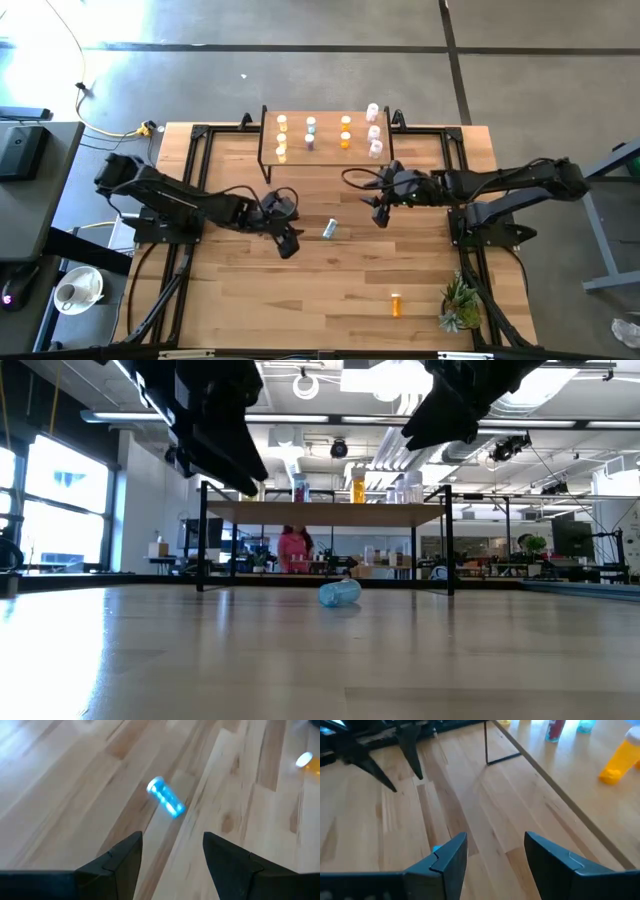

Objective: Pick and place medicine bottles onto shelf by color
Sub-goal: Put the blue pill bottle on the shelf aligned with the other blue pill bottles

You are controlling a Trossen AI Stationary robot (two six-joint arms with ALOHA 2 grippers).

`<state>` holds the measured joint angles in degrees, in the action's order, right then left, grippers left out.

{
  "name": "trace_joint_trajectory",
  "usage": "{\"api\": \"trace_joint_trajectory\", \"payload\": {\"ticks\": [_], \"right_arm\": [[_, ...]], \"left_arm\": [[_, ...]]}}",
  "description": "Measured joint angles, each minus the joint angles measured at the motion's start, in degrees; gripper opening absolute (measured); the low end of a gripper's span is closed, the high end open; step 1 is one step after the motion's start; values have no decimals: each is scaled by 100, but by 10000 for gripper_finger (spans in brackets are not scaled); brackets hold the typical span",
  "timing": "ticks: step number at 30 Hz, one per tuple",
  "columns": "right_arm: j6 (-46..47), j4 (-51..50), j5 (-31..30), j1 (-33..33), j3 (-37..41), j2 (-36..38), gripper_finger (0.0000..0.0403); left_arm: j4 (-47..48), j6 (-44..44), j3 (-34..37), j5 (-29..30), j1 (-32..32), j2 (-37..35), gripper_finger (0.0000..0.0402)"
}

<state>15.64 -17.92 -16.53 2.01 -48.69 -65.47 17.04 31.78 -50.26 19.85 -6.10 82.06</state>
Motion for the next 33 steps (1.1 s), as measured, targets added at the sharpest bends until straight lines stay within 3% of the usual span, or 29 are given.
{"api": "trace_joint_trajectory", "payload": {"ticks": [10,21,33], "right_arm": [[-2,20,-2,-1,0,-296,189],[-17,110,-2,-1,0,-318,189],[-7,147,-2,-1,0,-318,189]], "left_arm": [[-1543,-245,-12,53,8,1148,198],[-2508,-357,-9,489,58,1917,198],[-3186,-348,-4,254,316,2466,198]]}}
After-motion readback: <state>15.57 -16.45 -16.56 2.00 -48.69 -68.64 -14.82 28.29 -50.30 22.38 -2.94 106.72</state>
